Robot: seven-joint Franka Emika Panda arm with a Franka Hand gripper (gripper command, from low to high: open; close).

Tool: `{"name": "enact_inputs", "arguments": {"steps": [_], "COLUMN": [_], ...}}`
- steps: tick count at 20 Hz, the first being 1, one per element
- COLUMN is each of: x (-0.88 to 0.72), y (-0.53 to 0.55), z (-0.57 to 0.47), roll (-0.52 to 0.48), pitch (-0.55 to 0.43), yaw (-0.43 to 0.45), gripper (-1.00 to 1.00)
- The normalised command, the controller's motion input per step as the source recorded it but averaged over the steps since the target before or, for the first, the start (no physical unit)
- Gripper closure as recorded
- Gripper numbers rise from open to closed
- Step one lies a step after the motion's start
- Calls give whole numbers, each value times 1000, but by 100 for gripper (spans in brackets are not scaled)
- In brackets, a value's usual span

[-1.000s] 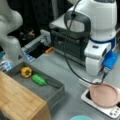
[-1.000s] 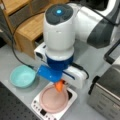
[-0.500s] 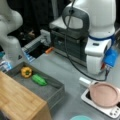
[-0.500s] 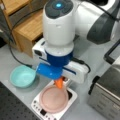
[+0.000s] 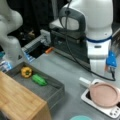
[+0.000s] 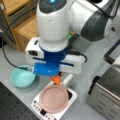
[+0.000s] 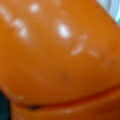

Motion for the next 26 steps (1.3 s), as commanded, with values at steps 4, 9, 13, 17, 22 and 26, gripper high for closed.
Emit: {"name": "enact_inputs", "arguments": {"steps": [4,9,13,17,22,26], "x": [-28,-54,-70,8,45,48], "y": [-54,-17,-16,-86,-95,-120], "z": [59,126,125,46,31,72], "roll": [-184,-87,21,81,65,-9], "pitch": [-15,43,104,105,82,55], "yaw": [433,459,369,320,285,243], "gripper": [100,100,100,100,100,100]}}
